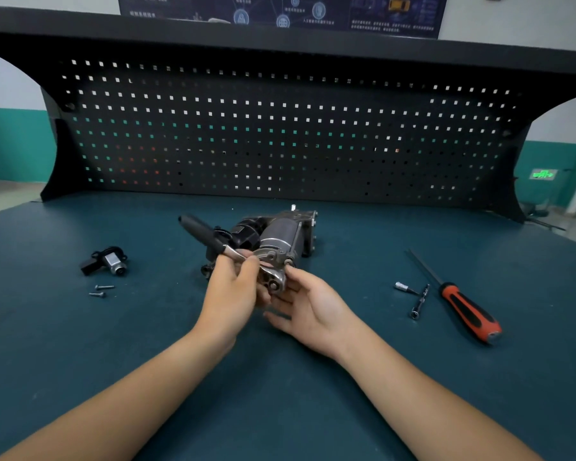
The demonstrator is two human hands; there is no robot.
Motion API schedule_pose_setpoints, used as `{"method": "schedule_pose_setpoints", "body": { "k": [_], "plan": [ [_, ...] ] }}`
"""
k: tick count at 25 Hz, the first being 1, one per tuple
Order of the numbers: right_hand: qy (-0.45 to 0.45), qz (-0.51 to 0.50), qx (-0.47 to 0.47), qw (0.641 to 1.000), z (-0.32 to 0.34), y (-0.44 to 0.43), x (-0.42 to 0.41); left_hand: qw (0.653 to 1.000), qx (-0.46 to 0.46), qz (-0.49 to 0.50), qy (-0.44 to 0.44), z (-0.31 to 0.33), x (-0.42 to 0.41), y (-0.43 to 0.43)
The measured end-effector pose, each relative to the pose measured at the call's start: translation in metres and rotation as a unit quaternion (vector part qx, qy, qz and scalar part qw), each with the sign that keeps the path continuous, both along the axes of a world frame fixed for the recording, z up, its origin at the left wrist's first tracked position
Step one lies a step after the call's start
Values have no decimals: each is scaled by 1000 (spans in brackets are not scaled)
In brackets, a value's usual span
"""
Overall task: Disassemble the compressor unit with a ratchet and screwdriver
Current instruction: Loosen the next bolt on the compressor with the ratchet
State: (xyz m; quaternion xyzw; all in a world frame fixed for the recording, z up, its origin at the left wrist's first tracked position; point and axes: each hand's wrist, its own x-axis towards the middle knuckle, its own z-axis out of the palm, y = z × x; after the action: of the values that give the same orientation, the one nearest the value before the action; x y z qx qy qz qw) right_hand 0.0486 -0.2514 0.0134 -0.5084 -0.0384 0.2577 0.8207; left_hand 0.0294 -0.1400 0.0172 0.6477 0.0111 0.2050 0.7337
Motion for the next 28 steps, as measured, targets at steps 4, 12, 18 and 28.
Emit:
{"method": "schedule_pose_setpoints", "body": {
  "k": [4, 12, 18, 28],
  "plan": [
    [-14, -32, -25, 999, 0, -2, 1, 974, 206, 22, -92, 2, -7, 1],
    [-12, -35, -28, 999, 0, -2, -1, 935, 311, 34, -169, 2, -5, 5],
    [-33, -53, -33, 997, -1, -2, -2, 980, 180, 24, -75, 1, -4, 4],
    [-30, -20, -36, 999, -1, -5, -4, 965, 244, 47, -77, 3, -5, 9]
  ]
}}
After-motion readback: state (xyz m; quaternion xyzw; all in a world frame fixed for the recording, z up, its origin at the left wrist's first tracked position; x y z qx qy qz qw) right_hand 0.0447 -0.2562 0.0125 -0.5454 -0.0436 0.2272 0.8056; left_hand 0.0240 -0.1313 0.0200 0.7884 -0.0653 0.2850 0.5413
